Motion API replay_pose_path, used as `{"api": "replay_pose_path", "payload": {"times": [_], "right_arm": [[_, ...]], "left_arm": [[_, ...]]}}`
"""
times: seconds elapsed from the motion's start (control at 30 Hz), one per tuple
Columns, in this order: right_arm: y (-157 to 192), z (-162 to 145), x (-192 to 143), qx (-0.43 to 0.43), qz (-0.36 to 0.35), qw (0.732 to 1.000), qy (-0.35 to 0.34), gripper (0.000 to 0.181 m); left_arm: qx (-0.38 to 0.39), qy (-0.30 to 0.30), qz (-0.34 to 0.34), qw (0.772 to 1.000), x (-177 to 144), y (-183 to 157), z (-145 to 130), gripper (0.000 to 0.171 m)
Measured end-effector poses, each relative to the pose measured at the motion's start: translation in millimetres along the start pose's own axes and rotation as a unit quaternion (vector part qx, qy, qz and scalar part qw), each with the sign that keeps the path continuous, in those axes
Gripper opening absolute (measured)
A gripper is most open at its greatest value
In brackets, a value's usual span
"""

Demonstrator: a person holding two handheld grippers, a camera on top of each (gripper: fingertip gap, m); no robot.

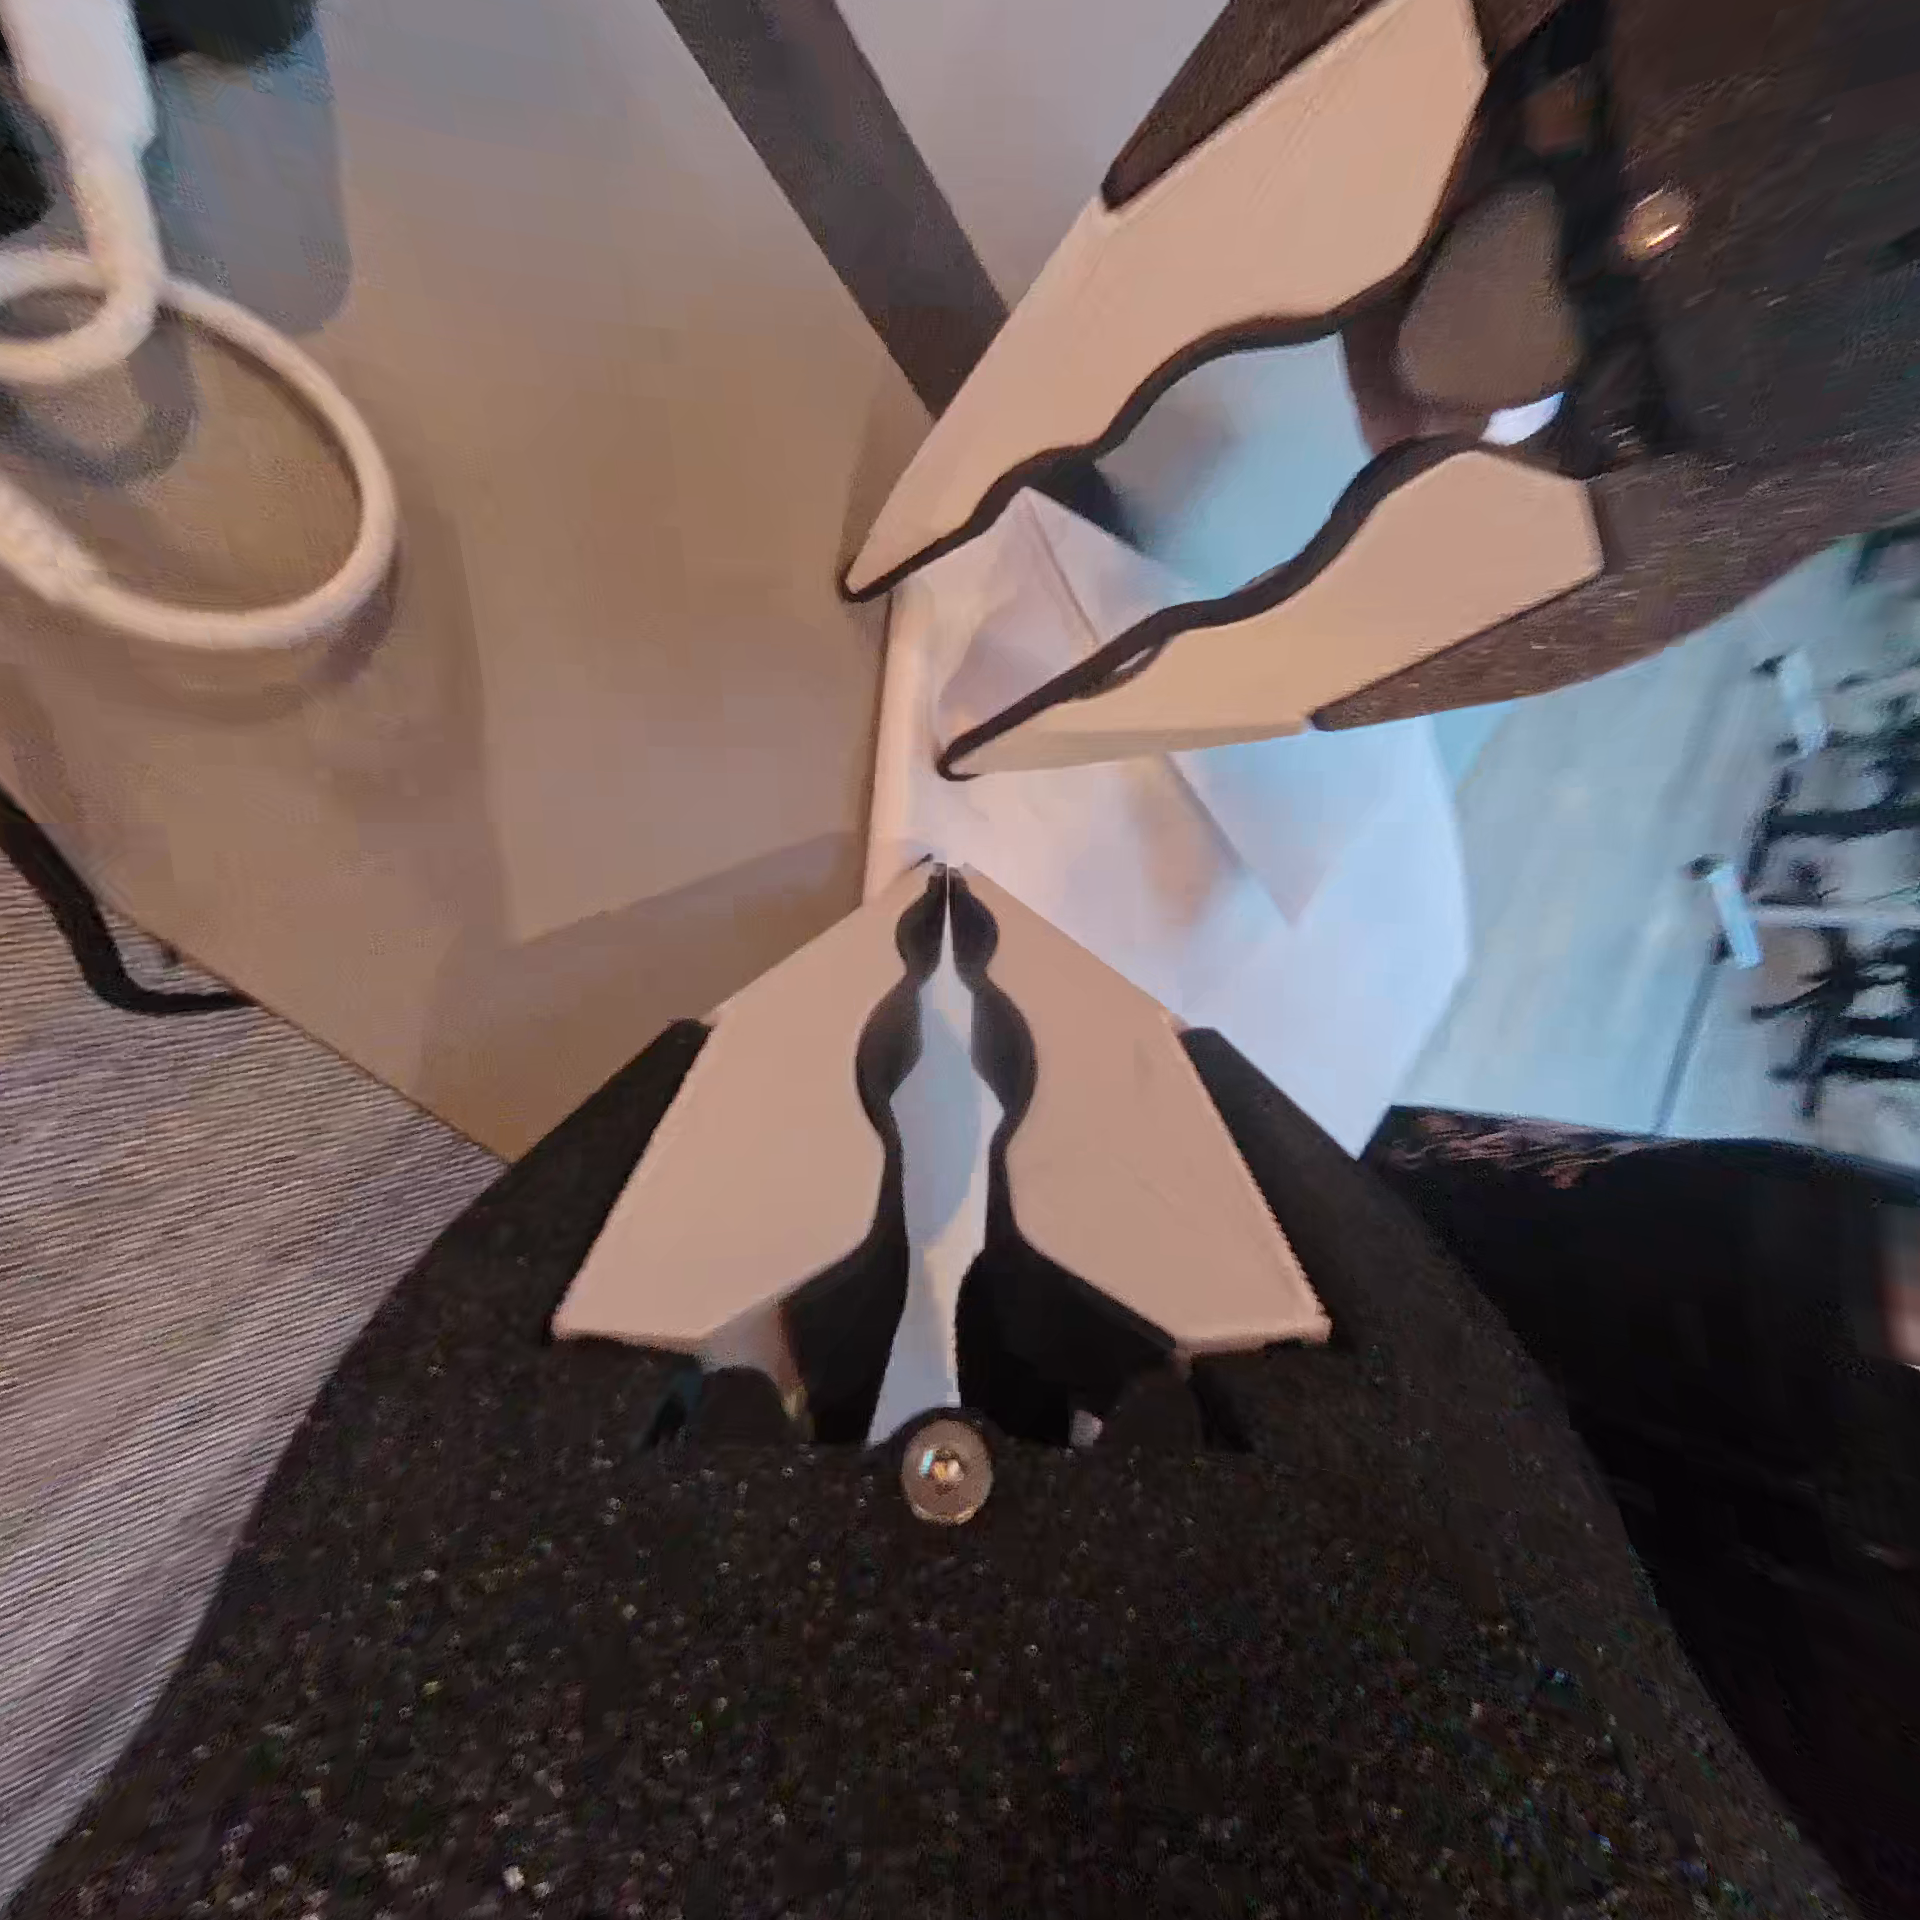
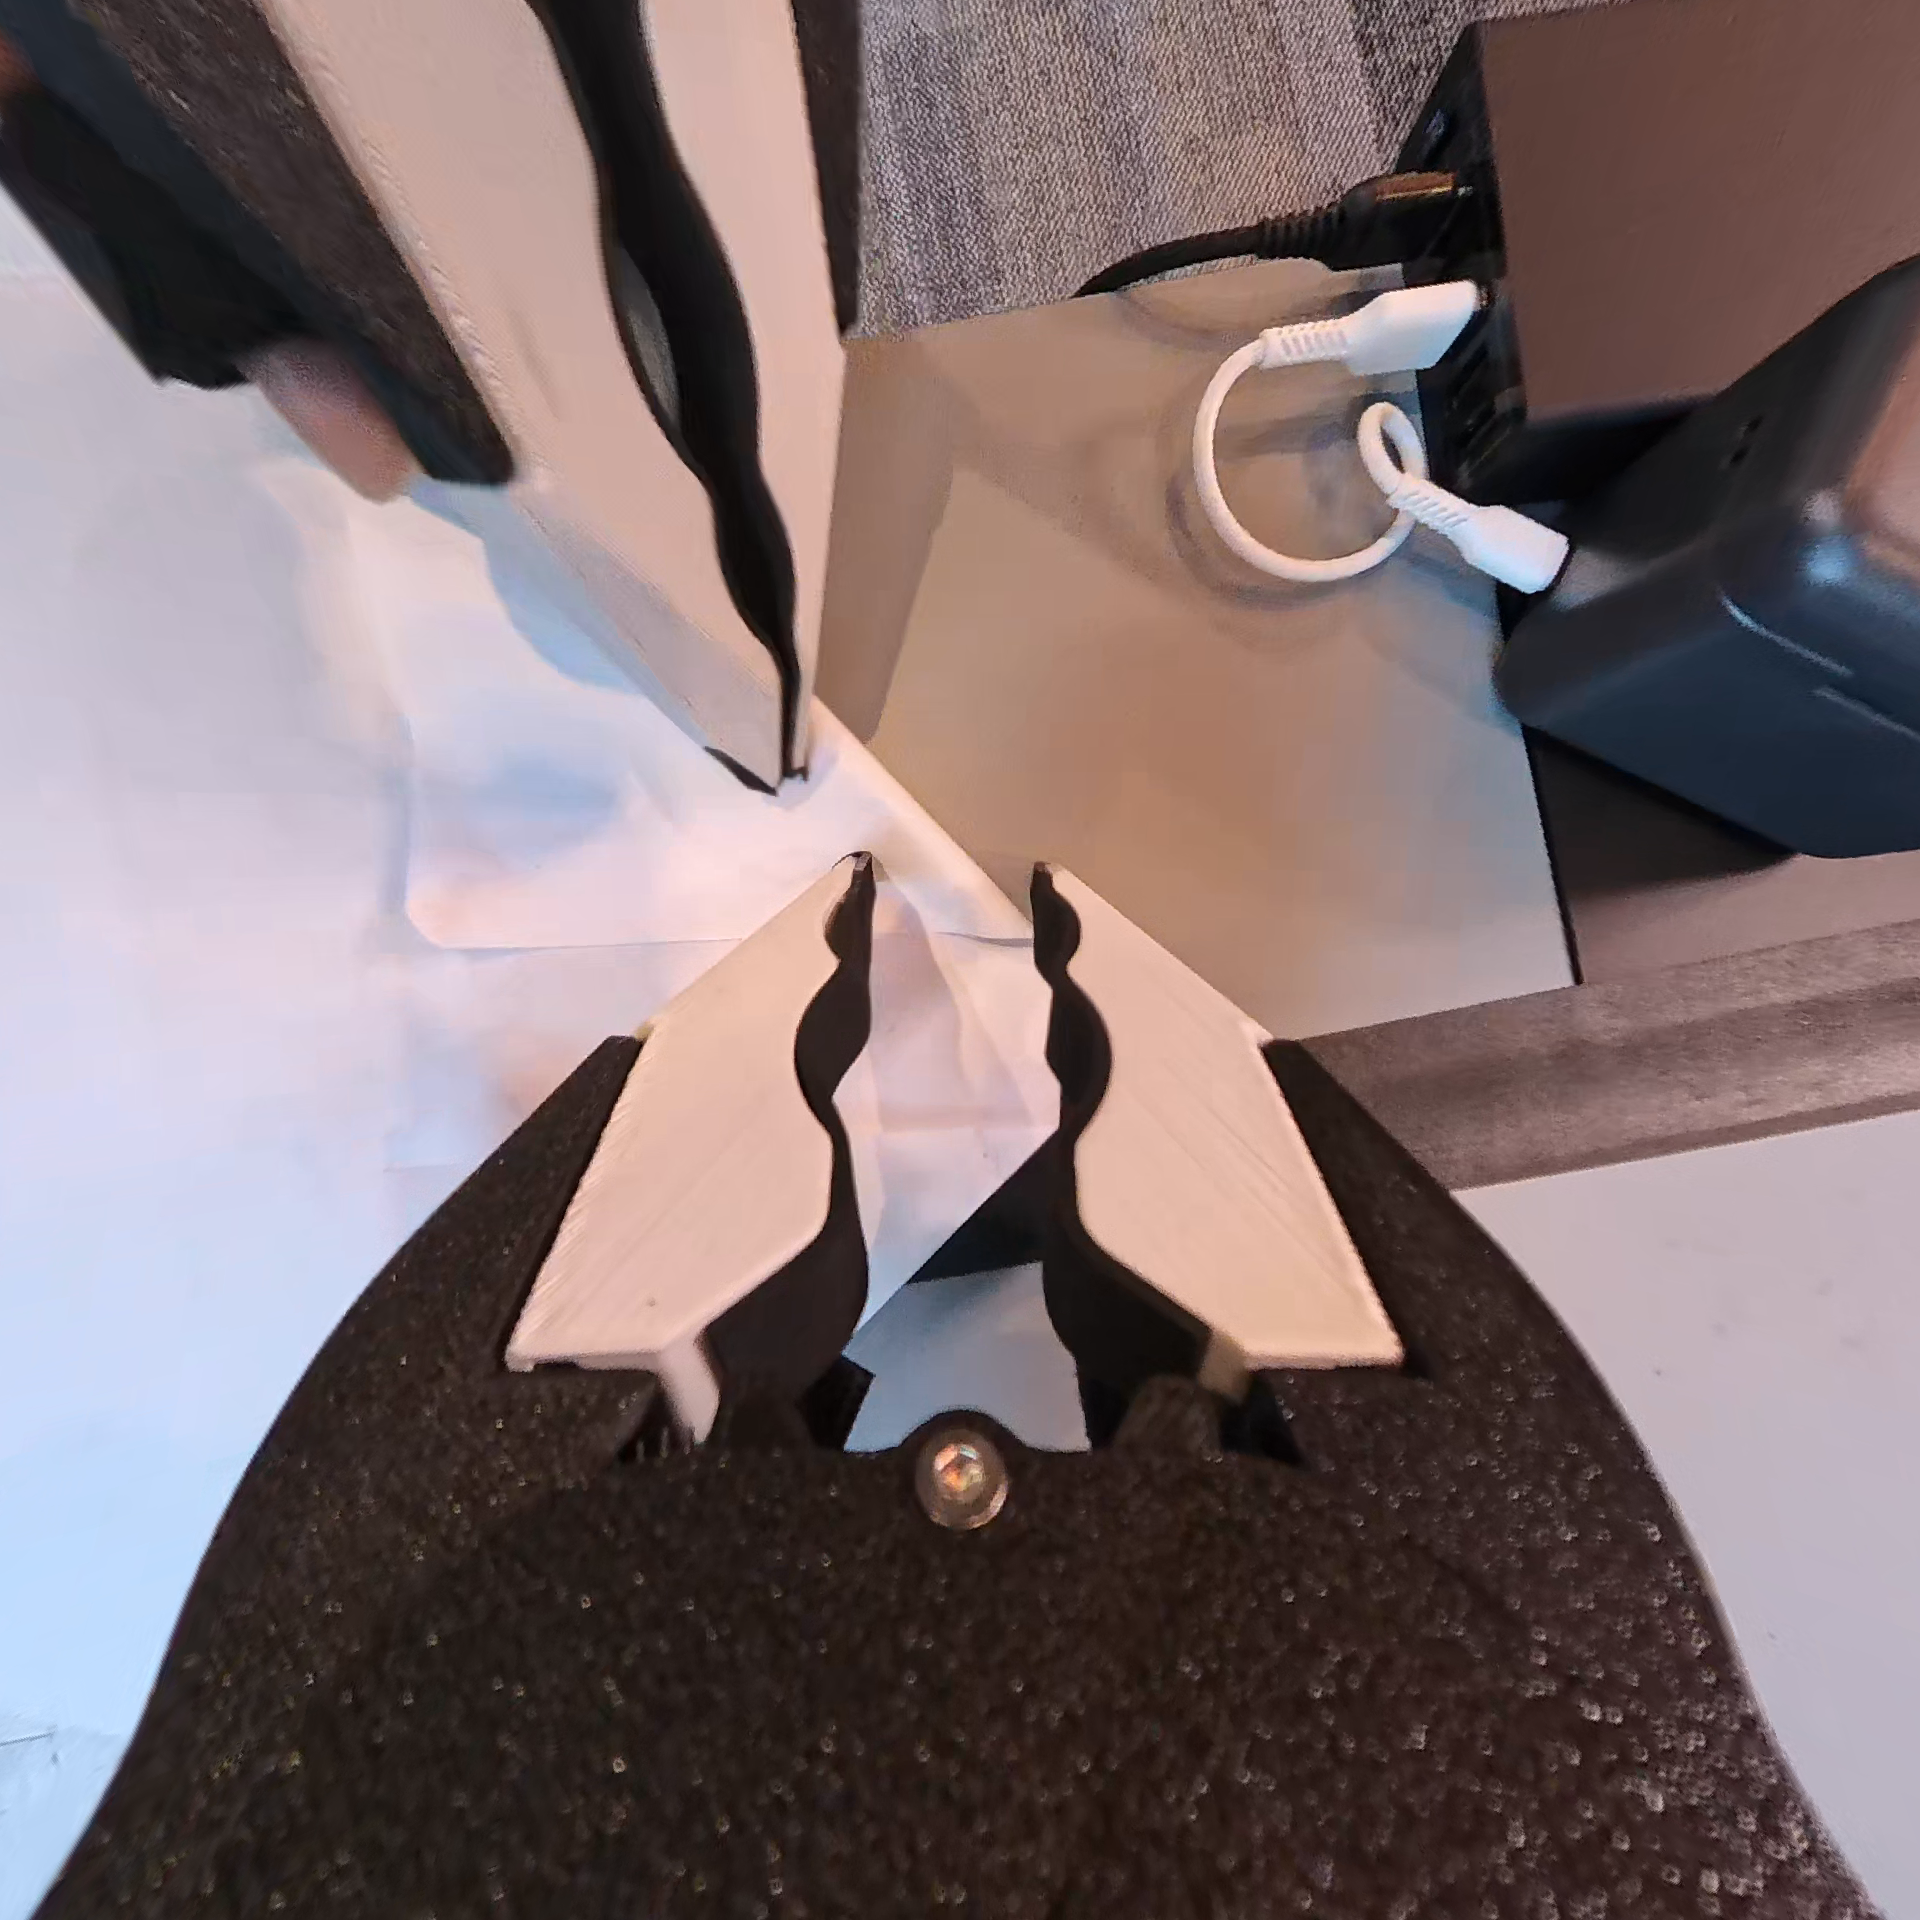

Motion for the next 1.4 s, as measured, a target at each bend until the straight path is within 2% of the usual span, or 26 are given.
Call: {"api": "replay_pose_path", "payload": {"times": [0.1,0.3,0.5,0.63,0.73,0.9,1.0,1.17,1.23,1.33,1.4], "right_arm": [[-1,-2,0,-0.010,0.005,1.000,-0.008,0.029],[-4,-3,-1,-0.017,0.029,0.999,-0.016,0.032],[0,-1,-31,0.132,-0.014,0.987,-0.094,0.029],[15,0,-27,0.183,-0.044,0.976,-0.107,0.021],[14,-5,-10,0.214,-0.058,0.973,-0.063,0.016],[8,-7,-3,0.207,-0.054,0.976,-0.051,0.011],[6,-2,-5,0.197,-0.051,0.979,-0.030,0.012],[2,15,-26,0.190,-0.087,0.977,-0.047,0.006],[2,17,-20,0.190,-0.074,0.978,-0.041,0.004],[3,9,-3,0.188,-0.072,0.980,0.003,0.002],[3,7,1,0.187,-0.073,0.980,0.004,0.001]], "left_arm": [[0.013,0.011,0.003,1.000,3,4,2,0.000],[-0.011,0.013,-0.041,0.999,2,13,-1,0.000],[-0.045,0.008,-0.051,0.998,2,15,-2,0.000],[-0.067,0.001,-0.045,0.997,2,14,-4,0.000],[-0.089,-0.003,-0.042,0.995,2,13,-5,0.000],[-0.109,-0.013,-0.033,0.993,3,9,-8,0.000],[-0.124,-0.022,-0.037,0.991,3,9,-11,0.000],[-0.137,-0.026,-0.039,0.989,3,10,-12,0.000],[-0.140,-0.028,-0.039,0.989,3,10,-12,0.000],[-0.140,-0.029,-0.039,0.989,3,10,-13,0.000],[-0.137,-0.030,-0.037,0.989,3,9,-13,0.000]]}}
Point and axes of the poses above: each gripper's, where its closed fingertips meet, x out along the fingers, z out of its top, y = z × x across the jaws, the point moved 10 cm from there along -x, back along the fingers, and after that the axes turned 6 degrees about z, right-handed, at the moved point
